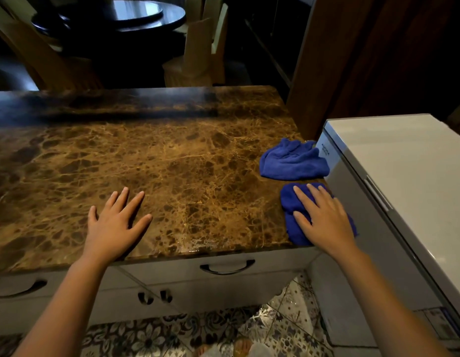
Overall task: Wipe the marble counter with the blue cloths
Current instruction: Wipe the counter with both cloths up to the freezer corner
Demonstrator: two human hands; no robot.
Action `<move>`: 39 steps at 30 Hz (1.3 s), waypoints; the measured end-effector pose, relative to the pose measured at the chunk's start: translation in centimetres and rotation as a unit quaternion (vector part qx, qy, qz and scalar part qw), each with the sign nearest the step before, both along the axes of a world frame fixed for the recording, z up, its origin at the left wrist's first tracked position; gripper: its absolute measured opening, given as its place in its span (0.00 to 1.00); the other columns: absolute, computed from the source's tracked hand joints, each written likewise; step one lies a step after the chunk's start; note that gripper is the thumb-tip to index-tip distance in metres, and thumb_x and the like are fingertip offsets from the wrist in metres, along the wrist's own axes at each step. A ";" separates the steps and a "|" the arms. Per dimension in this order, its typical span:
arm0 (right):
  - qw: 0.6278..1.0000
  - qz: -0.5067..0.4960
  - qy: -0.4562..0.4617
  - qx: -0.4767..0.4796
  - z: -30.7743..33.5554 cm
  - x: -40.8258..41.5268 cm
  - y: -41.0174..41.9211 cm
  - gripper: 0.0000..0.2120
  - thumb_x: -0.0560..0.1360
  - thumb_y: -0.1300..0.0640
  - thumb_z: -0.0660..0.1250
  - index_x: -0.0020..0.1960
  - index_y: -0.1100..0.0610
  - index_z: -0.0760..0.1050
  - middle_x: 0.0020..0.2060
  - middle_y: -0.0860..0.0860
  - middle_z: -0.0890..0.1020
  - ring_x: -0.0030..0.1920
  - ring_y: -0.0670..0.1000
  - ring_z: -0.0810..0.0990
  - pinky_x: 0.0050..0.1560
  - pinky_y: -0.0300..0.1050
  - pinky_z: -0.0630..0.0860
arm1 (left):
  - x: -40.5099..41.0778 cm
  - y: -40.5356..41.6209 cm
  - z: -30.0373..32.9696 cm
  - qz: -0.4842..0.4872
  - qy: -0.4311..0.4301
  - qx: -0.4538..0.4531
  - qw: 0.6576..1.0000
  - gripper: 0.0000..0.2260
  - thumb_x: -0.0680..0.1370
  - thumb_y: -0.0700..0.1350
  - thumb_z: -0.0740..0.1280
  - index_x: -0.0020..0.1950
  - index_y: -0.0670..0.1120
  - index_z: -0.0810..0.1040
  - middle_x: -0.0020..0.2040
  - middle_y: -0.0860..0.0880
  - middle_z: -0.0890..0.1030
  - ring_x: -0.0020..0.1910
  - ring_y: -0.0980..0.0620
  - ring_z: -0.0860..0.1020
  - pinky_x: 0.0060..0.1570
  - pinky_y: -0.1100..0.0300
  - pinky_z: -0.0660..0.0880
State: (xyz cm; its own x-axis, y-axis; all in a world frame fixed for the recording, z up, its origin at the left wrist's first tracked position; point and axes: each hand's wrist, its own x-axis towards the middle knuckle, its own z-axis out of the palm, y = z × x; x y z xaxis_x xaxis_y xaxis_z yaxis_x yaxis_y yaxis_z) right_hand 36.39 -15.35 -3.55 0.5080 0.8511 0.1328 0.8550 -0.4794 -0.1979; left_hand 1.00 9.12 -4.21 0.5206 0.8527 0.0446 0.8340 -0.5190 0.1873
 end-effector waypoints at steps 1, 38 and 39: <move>1.000 -0.001 -0.009 -0.021 -0.1 0.2 0.2 0.33 0.70 0.36 0.42 0.73 0.44 0.52 0.75 0.53 0.56 0.74 0.56 0.50 0.69 0.60 0.51 | 0.0 0.0 0.0 0.001 0.002 0.000 1.000 0.34 0.69 0.71 0.41 0.73 0.62 0.53 0.77 0.50 0.53 0.75 0.50 0.49 0.70 0.39 0.46; 1.000 -0.009 -0.006 -0.008 -0.1 0.2 0.4 0.33 0.72 0.38 0.53 0.74 0.47 0.53 0.73 0.54 0.60 0.73 0.57 0.55 0.66 0.66 0.55 | 35.7 -2.6 2.2 -0.397 0.039 -0.064 0.915 0.25 0.78 0.60 0.52 0.74 0.61 0.47 0.78 0.50 0.47 0.75 0.48 0.45 0.70 0.38 0.42; 1.000 -0.009 -0.004 -0.008 -0.2 0.2 0.4 0.33 0.72 0.38 0.53 0.74 0.47 0.53 0.73 0.54 0.59 0.73 0.57 0.54 0.67 0.65 0.54 | 35.6 -2.5 1.8 -0.398 0.029 -0.052 0.916 0.26 0.77 0.62 0.51 0.74 0.62 0.47 0.78 0.50 0.48 0.75 0.48 0.46 0.70 0.38 0.43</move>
